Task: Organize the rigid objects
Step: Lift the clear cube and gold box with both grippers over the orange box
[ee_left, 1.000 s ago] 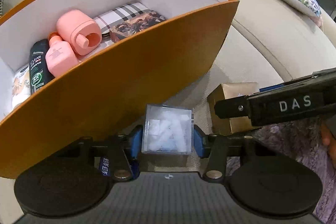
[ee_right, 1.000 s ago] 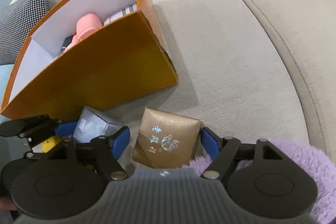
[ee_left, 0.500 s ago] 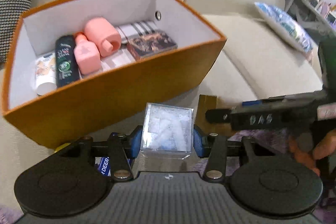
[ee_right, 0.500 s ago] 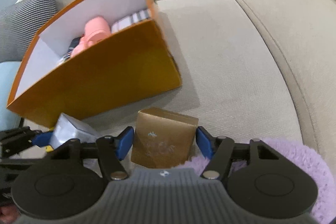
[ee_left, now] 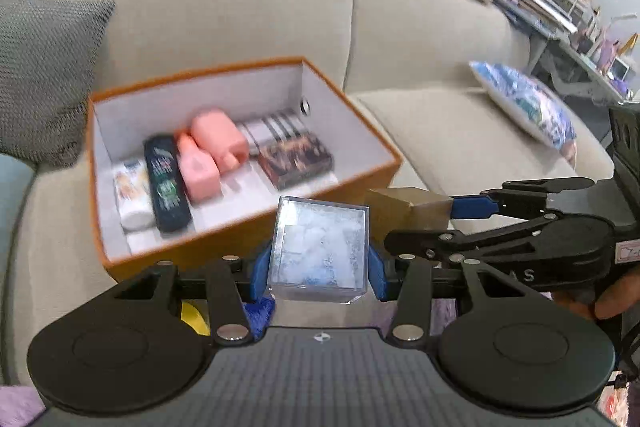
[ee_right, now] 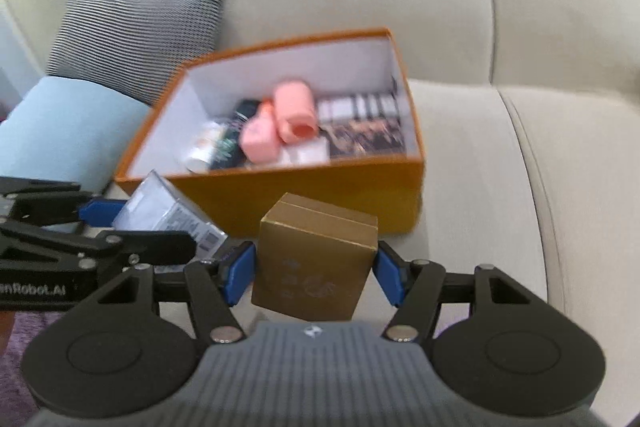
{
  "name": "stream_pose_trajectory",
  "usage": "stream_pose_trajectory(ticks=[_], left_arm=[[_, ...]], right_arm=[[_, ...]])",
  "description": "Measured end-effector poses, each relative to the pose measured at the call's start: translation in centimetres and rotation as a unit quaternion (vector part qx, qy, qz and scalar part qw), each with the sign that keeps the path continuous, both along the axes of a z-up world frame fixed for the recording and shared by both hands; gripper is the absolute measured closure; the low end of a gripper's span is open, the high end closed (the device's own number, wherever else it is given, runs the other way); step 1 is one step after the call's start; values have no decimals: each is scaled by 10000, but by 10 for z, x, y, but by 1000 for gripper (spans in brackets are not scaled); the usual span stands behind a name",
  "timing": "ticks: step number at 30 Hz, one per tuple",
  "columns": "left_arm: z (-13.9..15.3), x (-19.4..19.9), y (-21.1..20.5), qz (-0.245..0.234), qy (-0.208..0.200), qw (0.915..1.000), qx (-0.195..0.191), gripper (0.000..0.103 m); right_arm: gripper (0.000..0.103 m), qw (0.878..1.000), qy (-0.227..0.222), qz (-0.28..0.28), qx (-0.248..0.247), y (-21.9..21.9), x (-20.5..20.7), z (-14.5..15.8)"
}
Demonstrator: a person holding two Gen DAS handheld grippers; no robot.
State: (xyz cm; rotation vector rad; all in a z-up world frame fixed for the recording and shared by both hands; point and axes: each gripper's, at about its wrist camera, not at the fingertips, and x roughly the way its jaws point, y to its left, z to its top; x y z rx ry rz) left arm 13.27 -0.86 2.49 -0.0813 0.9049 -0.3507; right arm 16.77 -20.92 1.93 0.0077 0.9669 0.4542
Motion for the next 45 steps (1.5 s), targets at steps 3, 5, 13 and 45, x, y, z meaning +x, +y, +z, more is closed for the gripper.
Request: stream_pose_trajectory(ticks=[3, 5, 13, 45], left_arm=[[14, 5, 9, 96, -170, 9998, 0, 48], [21, 11, 15, 138, -270, 9995, 39, 48], [30, 46, 29, 115, -388, 9991, 83, 48], [-77, 128, 59, 573, 1127, 9902, -587, 48]], right_arm=[[38, 9994, -225, 244, -101, 7, 3, 18], [38, 9985, -315, 433, -120, 11, 8, 30], [38, 9931, -543, 971, -368, 32, 54, 59], [38, 9480, 1704, 1791, -2003, 85, 181, -72]])
